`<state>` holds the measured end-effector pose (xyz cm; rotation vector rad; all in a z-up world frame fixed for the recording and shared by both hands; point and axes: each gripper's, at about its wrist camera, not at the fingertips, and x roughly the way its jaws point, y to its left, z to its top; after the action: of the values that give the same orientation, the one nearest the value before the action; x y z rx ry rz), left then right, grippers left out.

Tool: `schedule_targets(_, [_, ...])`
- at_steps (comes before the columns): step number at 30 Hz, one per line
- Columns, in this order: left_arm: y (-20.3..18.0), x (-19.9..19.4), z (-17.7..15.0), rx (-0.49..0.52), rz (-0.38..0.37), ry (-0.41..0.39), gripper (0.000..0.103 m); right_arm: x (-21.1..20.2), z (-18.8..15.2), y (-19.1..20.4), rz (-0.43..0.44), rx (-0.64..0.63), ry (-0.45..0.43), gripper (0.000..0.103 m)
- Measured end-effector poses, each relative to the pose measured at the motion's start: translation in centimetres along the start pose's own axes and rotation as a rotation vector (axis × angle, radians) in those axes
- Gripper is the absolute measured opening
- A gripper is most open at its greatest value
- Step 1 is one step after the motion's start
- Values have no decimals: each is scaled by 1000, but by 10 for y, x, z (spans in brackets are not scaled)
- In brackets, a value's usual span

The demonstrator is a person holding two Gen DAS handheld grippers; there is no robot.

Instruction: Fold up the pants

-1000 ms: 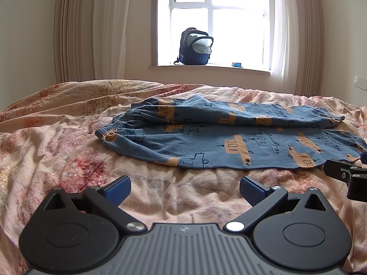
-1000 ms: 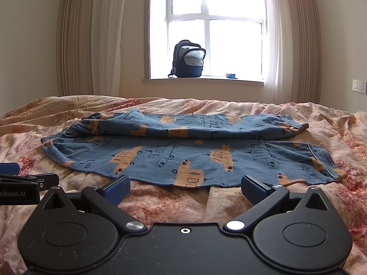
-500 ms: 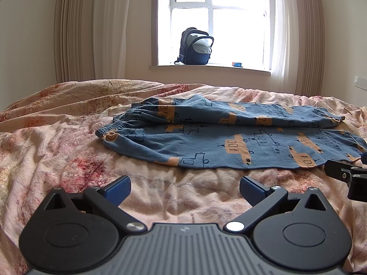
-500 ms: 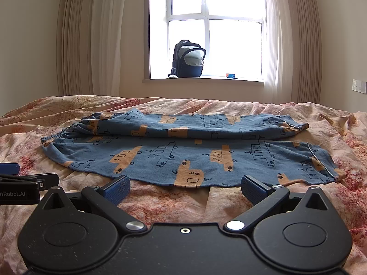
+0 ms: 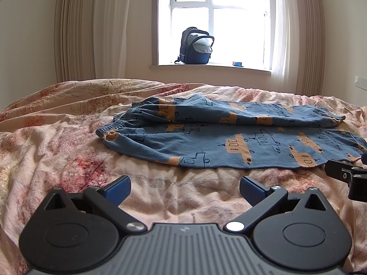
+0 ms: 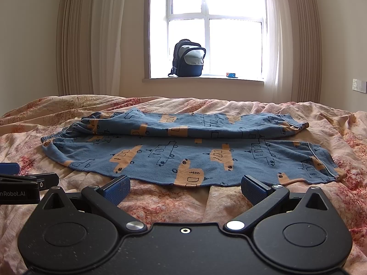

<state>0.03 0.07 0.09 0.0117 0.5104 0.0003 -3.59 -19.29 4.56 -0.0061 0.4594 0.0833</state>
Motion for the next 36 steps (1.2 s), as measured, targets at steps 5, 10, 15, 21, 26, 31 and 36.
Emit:
schedule_targets(5, [0,0,0,1,0,0,103,0,0,0,0,0,-1,103])
schedule_targets(10, [1,1,0,0,1,1,103,0,1,0,0,1,2,103])
schedule_targets(15, [1,1,0,1,1,1,103,1,-3,0,2,2,6,103])
schedule_targets(21, [3,2,-1,0,0,3,103,1,-5,1,2,4,14,103])
schedule_targets(26, [5,5,-2,-2,3,24,103,5,-4,-2,6,7,32,103])
schedule_targets(31, [1,9,6,19,9,48,103,15,-3,-7,3,17,62,103])
schedule_targets(36, [3,24,39,22,-20,46,103,29,24,-18,36,-27,35,103])
